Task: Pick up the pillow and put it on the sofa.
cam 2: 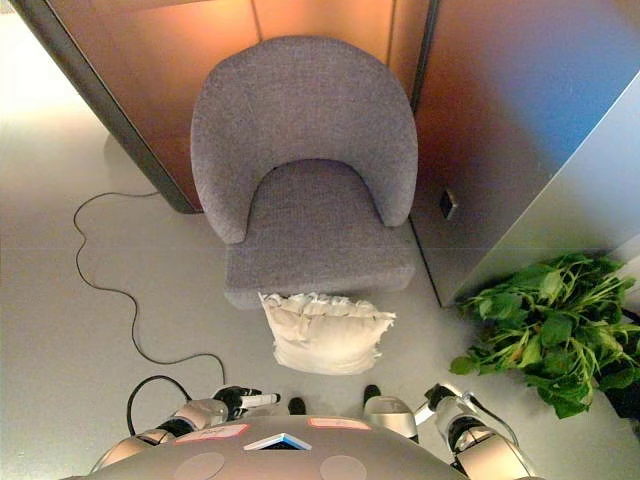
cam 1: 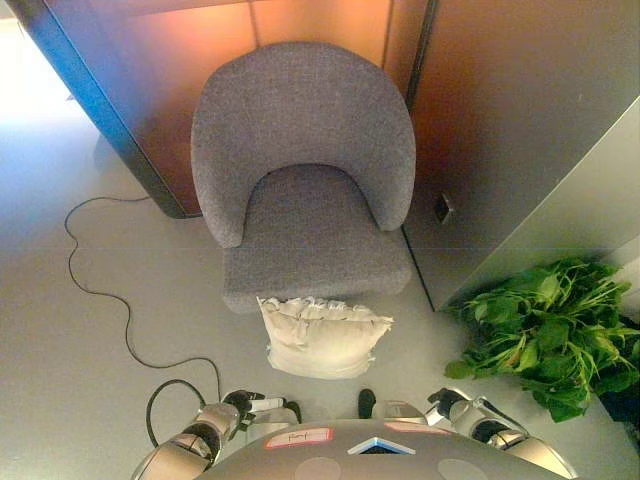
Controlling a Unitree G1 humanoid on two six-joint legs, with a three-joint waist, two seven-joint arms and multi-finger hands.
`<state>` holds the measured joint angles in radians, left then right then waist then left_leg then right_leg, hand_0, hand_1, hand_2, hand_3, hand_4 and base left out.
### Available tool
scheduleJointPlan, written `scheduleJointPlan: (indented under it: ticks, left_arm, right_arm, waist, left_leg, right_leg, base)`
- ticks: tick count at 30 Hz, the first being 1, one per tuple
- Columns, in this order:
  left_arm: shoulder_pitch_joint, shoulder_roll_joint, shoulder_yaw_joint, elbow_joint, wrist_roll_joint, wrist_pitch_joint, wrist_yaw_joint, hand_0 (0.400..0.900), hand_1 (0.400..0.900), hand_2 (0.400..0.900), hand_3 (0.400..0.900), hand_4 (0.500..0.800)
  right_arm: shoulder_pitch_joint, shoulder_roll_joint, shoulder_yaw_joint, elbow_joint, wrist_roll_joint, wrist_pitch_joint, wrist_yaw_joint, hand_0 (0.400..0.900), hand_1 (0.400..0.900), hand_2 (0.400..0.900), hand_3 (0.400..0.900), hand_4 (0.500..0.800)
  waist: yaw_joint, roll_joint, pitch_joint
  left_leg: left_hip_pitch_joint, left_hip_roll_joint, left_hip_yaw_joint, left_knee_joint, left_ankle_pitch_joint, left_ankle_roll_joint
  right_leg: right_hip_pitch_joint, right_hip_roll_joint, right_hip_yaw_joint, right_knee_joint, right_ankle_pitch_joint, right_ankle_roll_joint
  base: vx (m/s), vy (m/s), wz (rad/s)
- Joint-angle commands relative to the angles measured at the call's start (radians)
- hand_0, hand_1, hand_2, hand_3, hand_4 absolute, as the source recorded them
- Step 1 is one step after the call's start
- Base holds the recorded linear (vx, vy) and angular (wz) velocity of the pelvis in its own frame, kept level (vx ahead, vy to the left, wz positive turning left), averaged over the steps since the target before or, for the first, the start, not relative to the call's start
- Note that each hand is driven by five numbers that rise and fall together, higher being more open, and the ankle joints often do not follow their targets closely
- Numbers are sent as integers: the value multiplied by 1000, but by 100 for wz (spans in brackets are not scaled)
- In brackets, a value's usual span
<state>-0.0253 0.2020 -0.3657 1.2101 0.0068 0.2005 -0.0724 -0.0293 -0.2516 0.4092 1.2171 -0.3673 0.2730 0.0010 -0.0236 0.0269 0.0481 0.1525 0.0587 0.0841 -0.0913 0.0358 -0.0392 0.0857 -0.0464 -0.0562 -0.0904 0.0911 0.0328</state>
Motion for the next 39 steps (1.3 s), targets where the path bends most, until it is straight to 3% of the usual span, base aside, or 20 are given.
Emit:
scheduleJointPlan:
  ticks: [1,7,10,13,19,23,25,27,31,39]
  left_arm:
    - [-92,26,9,47,44,9,37,900,900,900,900,800]
    - [-91,26,10,45,45,4,30,900,900,900,900,800]
    - [-85,28,13,44,47,3,26,900,900,900,900,800]
    - [-80,26,13,47,40,2,39,900,900,900,900,800]
    - [-89,35,10,39,14,6,78,900,900,900,900,800]
    - [-115,49,1,12,-88,-24,153,900,900,900,900,800]
    - [-141,63,13,-10,-199,-38,203,900,900,900,900,800]
    - [-152,79,37,-22,-244,-42,226,900,900,900,900,800]
    - [-149,117,52,-50,-260,-52,184,900,900,900,900,800]
    - [-178,164,42,-132,-362,-39,149,900,900,900,900,800]
  right_arm:
    - [-101,-9,55,37,-43,1,-27,900,900,900,900,800]
    - [-103,-11,53,37,-36,0,-39,900,900,900,900,800]
    - [-99,-12,47,36,-20,-29,-108,900,900,900,900,800]
    - [-102,-18,41,19,-42,-54,-171,900,900,900,900,800]
    - [-121,-35,44,1,-20,-61,-197,900,900,900,900,800]
    - [-194,-66,52,-17,34,-64,-236,900,900,900,900,800]
    - [-252,-92,56,-22,69,-56,-271,900,900,900,900,800]
    - [-303,-113,53,-23,103,-52,-305,900,900,900,900,800]
    - [-406,-174,37,-26,147,-46,-345,900,900,900,900,800]
    - [-606,-338,25,8,161,-53,-316,900,900,900,900,800]
  waist:
    - [-10,-32,52]
    - [-7,-31,55]
    - [-6,-31,56]
    - [-7,-30,62]
    - [2,-27,88]
    - [26,-12,138]
    - [42,-1,183]
    - [59,16,220]
    - [93,53,299]
    - [139,130,415]
  left_leg:
    - [14,-34,-29,8,-115,33]
    - [11,-35,-32,9,-115,34]
    - [11,-36,-34,9,-115,34]
    - [8,-37,-34,10,-115,34]
    - [-18,-39,-42,15,-107,33]
    - [-91,-44,-63,30,-85,35]
    - [-144,-52,-86,36,-65,36]
    - [-190,-61,-111,38,-44,34]
    - [-270,-78,-148,52,-13,33]
    - [-421,-103,-196,98,38,24]
  right_leg:
    - [62,-23,-19,44,-130,70]
    - [60,-24,-22,44,-130,69]
    - [60,-26,-23,46,-131,70]
    - [55,-27,-22,50,-130,70]
    - [31,-35,-29,58,-126,73]
    - [-36,-47,-36,84,-121,68]
    - [-84,-53,-41,99,-115,65]
    - [-125,-57,-50,112,-110,60]
    - [-200,-63,-73,176,-123,45]
    - [-374,-72,-116,363,-182,25]
  base:
    - [0,0,0]
    - [0,0,0]
    - [23,-1,1]
    - [14,-4,0]
    - [14,-44,7]
    - [-88,-82,25]
    - [-189,-106,42]
    - [-115,-100,43]
    - [-106,-67,34]
    - [-115,-52,24]
